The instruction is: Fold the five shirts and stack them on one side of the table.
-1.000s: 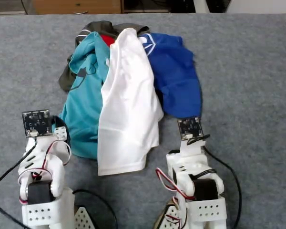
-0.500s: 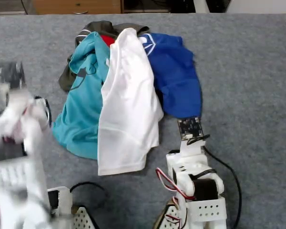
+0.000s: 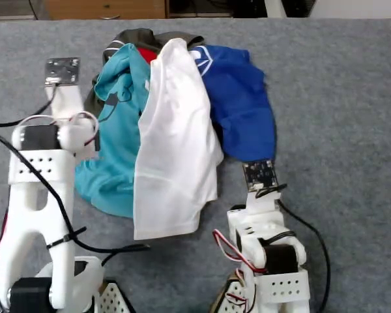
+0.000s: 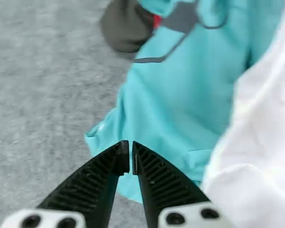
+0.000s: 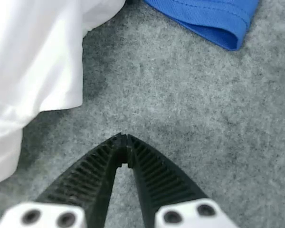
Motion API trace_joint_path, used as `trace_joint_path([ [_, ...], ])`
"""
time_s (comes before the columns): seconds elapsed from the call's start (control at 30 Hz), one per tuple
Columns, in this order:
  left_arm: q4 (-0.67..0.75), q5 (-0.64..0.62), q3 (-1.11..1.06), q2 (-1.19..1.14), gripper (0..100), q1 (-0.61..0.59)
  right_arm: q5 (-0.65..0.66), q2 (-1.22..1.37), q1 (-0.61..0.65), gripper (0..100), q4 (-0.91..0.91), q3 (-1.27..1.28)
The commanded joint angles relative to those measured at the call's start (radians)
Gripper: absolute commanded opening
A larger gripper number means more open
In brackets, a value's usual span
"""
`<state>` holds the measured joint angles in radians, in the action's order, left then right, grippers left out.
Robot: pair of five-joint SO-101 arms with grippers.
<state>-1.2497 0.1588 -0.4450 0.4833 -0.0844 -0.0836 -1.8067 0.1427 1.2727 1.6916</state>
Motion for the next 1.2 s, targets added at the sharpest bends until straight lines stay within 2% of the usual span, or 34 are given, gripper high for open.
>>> trace_joint_path([
  [0.0, 0.005, -0.020, 0.046, -0.004, 3, 0.041, 0.009, -0.018, 0.004, 1.3, 0.002, 0.002],
  [0.47, 0.009, -0.012, 0.015, -0.004, 3, 0.035, 0.009, -0.018, 0.004, 1.3, 0.002, 0.002],
  [0.73, 0.011, -0.011, -0.006, -0.005, 3, -0.054, 0.009, -0.018, 0.004, 1.3, 0.002, 0.002],
  [1.17, 0.008, -0.012, -0.008, 0.004, 3, -0.055, 0.009, -0.018, 0.004, 1.3, 0.002, 0.002],
])
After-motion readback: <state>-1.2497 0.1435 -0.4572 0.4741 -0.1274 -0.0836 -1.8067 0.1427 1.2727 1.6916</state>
